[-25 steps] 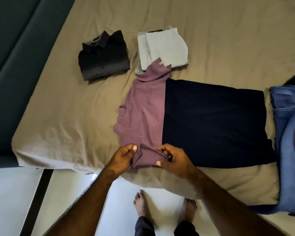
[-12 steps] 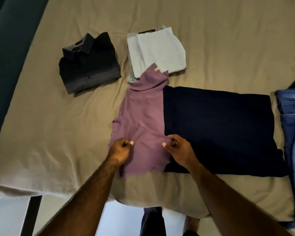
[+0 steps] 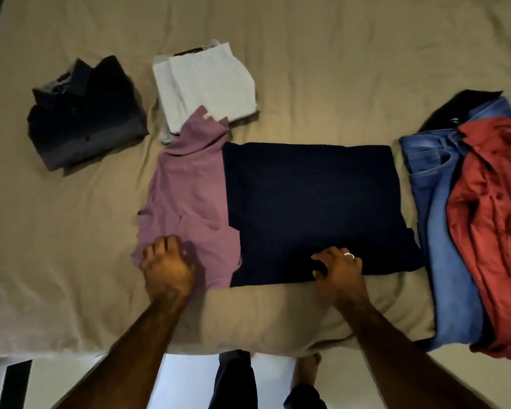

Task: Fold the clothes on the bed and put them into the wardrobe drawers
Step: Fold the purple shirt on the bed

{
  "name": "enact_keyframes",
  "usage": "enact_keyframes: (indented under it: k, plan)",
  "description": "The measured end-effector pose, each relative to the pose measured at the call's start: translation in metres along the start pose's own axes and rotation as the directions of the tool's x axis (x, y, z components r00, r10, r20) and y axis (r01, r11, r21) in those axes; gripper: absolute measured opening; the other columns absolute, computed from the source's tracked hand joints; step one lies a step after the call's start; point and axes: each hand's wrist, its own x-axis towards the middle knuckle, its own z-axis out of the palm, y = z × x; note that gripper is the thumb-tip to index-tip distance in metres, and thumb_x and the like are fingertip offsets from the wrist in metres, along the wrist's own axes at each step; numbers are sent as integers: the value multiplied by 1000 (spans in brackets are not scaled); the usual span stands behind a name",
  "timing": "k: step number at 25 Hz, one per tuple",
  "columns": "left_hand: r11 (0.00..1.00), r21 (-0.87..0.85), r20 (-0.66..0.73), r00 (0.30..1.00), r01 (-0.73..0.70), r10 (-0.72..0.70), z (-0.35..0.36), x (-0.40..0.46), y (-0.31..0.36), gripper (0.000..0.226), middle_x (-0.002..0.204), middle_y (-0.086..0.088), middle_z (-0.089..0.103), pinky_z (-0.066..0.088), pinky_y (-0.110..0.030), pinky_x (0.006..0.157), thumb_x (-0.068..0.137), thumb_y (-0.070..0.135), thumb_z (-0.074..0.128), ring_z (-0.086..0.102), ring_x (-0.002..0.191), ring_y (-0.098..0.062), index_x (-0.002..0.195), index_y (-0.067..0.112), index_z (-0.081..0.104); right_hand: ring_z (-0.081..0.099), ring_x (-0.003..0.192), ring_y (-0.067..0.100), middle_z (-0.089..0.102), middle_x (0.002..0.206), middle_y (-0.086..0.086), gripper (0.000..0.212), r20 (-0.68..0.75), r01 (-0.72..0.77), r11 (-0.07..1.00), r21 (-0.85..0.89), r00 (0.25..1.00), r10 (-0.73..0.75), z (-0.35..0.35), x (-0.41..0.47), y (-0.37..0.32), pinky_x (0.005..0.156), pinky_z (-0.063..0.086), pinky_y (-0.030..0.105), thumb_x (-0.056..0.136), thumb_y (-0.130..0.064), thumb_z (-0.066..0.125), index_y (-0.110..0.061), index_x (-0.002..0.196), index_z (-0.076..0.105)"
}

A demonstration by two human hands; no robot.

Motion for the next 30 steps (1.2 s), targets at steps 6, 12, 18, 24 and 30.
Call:
enact_keyframes:
  k: [6, 12, 18, 24, 30]
  plan:
    - [696, -237, 245, 651, -678, 718, 16, -29, 162, 47, 135, -6, 62, 45, -46, 104, 88, 22, 65, 59, 119, -31, 134, 17, 63, 54, 122, 20, 64, 126, -7, 32, -51, 83, 990, -113, 995, -90, -17, -3, 56, 107, 31, 43, 102, -42, 55, -36, 130, 69]
    - [675, 31, 620, 544, -737, 565, 24, -24, 226, 40, 132, 2, 61, 34, -42, 103, 100, 35, 58, 54, 123, -24, 140, 29, 55, 58, 114, 24, 66, 118, -5, 42, -69, 112, 989, -95, 990, -119, -22, -10, 116, 101, 38, 47, 81, -23, 70, -31, 123, 72]
    - [801, -5, 525, 680, -599, 512, 23, -25, 249, 42, 133, 3, 60, 42, -42, 102, 97, 43, 58, 53, 121, -24, 136, 28, 54, 65, 98, 27, 72, 104, -1, 28, -245, 45, 994, -103, 967, -69, -23, -7, 158, 89, 46, 47, 86, -17, 65, -26, 110, 78]
    - [724, -349, 456, 567, -595, 686, 31, -48, 339, 63, 128, 1, 64, 48, -42, 100, 88, 50, 74, 57, 115, -22, 141, 25, 52, 66, 92, 26, 65, 104, 0, 33, -326, 190, 974, 120, 935, -142, -31, 10, 166, 84, 49, 48, 88, -16, 62, -24, 120, 68]
    - [777, -502, 528, 577, -380, 623, 48, -32, 362, 7, 88, 5, 69, 57, -39, 74, 96, 24, 64, 64, 79, -18, 92, 29, 63, 63, 95, 25, 62, 101, -5, 35, -131, 217, 976, -2, 968, -215, -63, 28, 201, 85, 41, 44, 73, -30, 65, -29, 107, 73]
